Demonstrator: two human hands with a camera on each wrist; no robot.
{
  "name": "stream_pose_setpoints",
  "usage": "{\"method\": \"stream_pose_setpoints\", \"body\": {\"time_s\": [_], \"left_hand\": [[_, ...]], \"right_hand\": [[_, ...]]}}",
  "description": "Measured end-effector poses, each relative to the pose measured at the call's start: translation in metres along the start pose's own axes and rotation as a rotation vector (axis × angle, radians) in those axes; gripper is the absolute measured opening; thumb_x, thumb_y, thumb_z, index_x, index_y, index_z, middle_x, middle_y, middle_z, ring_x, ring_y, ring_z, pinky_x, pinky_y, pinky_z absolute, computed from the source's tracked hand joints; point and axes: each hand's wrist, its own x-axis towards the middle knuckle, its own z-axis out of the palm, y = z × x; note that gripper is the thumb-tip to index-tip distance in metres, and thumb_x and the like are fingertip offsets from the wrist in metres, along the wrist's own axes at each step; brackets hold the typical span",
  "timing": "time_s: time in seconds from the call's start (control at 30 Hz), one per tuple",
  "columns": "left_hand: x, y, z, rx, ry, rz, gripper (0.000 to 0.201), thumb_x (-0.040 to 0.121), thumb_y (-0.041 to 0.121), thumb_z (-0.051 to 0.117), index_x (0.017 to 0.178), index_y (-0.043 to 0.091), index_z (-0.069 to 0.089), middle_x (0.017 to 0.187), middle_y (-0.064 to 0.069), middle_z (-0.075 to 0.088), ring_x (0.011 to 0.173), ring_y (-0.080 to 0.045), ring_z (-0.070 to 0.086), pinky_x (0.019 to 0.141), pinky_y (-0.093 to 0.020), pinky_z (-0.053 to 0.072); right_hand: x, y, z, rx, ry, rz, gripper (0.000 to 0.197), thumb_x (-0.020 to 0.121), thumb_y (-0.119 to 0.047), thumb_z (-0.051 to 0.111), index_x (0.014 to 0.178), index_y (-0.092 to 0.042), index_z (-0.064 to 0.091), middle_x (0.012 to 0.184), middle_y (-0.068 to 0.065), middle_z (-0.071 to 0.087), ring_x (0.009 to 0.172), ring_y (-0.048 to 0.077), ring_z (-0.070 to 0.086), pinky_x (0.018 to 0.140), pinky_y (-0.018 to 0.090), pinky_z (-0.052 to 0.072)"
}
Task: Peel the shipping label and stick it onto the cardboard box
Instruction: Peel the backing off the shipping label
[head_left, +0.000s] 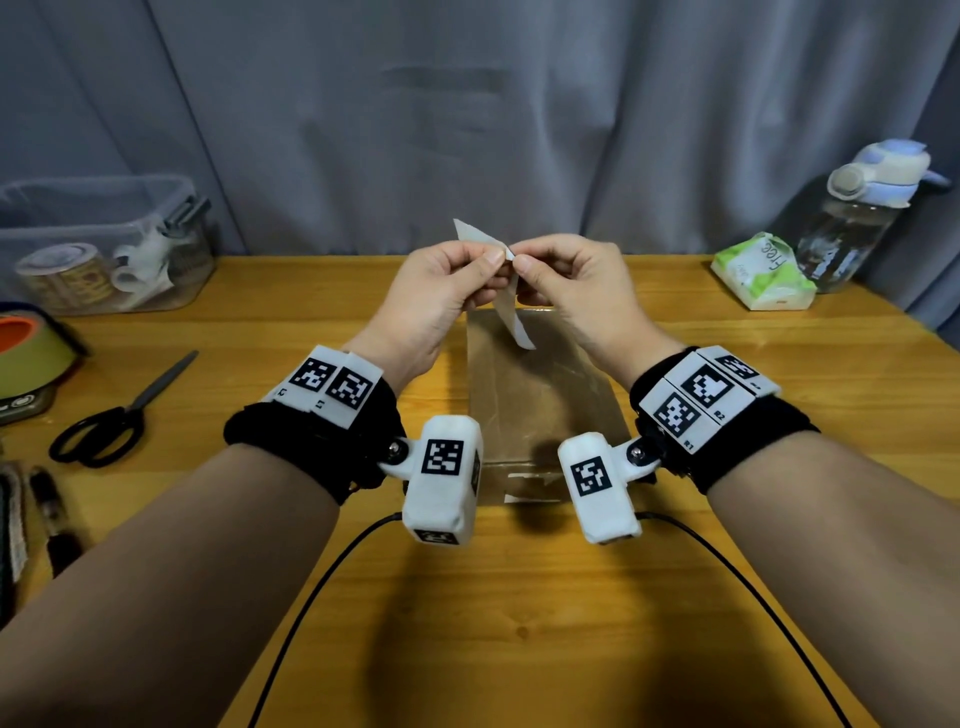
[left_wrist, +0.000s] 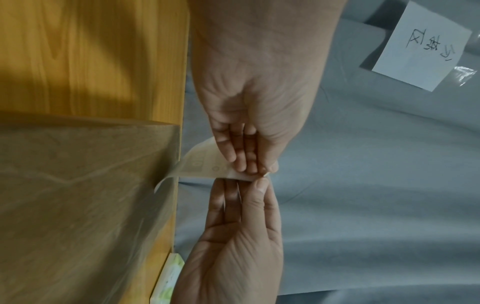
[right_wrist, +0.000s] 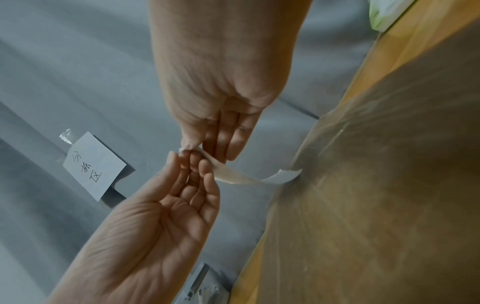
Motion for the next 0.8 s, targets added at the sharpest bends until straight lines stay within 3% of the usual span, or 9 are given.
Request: {"method": "stream_pose_setpoints", "body": {"time_s": [0.23,0.43,0.6,0.8], "left_hand": [[0.0021,-0.0012,-0.0005,-0.026,0.034,0.006,0.014,0.090,0.011,0.057,0.083,0.011,0.069,0.069,0.004,0.067,0.072,-0.007,0.059,0.073,-0.017,0.051],[0.0013,-0.0021,-0.0010,-0.022,0.049,0.006,0.014,0.090,0.011,0.057,0.082,0.013,0.069,0.068,0.005,0.066,0.072,-0.007,0.059,0.072,-0.017,0.051],[0.0003,-0.0030,-0.0010,-0.011,0.054,0.010,0.016,0.091,0.012,0.057,0.080,0.015,0.069,0.067,0.006,0.067,0.071,-0.006,0.059,0.073,-0.016,0.051],[-0.0033,0.0011,0.0021,0.063,0.053,0.043,0.016,0.092,0.010,0.054,0.081,0.013,0.066,0.072,-0.001,0.062,0.066,-0.003,0.056,0.066,-0.012,0.048]], "right_hand": [[0.0021,0.0020,0.0043,-0.014,0.001,-0.010,0.015,0.088,-0.004,0.060,0.094,-0.013,0.070,0.063,-0.017,0.071,0.064,-0.002,0.065,0.062,0.014,0.053],[0.0022,0.0020,0.0054,-0.007,-0.007,0.007,0.015,0.088,-0.004,0.059,0.098,-0.003,0.071,0.063,-0.015,0.071,0.064,-0.002,0.065,0.062,0.013,0.052],[0.0008,0.0015,0.0070,-0.006,-0.014,0.021,0.018,0.089,-0.004,0.057,0.102,0.001,0.069,0.076,-0.001,0.069,0.066,0.001,0.065,0.063,0.015,0.053],[-0.0007,0.0006,0.0044,0.024,-0.030,0.040,0.011,0.086,-0.008,0.064,0.095,-0.006,0.070,0.074,-0.004,0.071,0.069,0.003,0.067,0.062,0.014,0.051]]}}
